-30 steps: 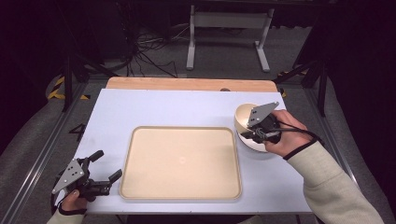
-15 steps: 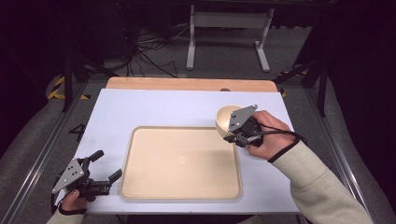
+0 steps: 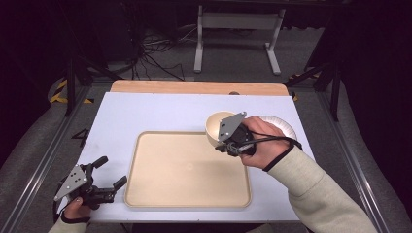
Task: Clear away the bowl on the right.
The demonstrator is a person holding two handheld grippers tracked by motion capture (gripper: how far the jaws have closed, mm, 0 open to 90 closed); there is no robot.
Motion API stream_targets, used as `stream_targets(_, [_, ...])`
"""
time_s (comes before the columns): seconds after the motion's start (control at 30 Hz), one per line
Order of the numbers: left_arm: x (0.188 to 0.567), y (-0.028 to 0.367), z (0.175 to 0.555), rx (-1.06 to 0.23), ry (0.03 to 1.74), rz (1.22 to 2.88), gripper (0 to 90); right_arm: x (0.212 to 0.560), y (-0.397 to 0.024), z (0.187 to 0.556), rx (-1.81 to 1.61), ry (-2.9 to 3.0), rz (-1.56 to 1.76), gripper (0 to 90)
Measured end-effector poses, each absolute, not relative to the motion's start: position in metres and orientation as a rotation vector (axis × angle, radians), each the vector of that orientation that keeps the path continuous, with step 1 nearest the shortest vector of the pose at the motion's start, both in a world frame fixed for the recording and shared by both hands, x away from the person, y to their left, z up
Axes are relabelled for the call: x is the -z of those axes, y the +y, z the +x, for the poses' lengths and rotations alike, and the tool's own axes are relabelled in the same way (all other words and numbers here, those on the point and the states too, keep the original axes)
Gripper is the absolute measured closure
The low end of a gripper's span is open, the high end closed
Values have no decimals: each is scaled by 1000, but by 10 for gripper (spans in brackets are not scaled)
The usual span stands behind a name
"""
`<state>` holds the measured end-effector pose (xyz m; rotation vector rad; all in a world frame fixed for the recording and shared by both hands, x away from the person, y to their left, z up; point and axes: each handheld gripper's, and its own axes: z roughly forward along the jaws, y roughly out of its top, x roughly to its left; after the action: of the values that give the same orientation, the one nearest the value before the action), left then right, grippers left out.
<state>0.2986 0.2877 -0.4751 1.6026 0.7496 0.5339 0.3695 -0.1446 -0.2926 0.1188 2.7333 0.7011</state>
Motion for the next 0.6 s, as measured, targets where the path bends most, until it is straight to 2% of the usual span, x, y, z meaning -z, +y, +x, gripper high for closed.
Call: stream_targets(0.6, [475,288,299,-534,746,1604,2,289,-110,363,-729,2742,23,808])
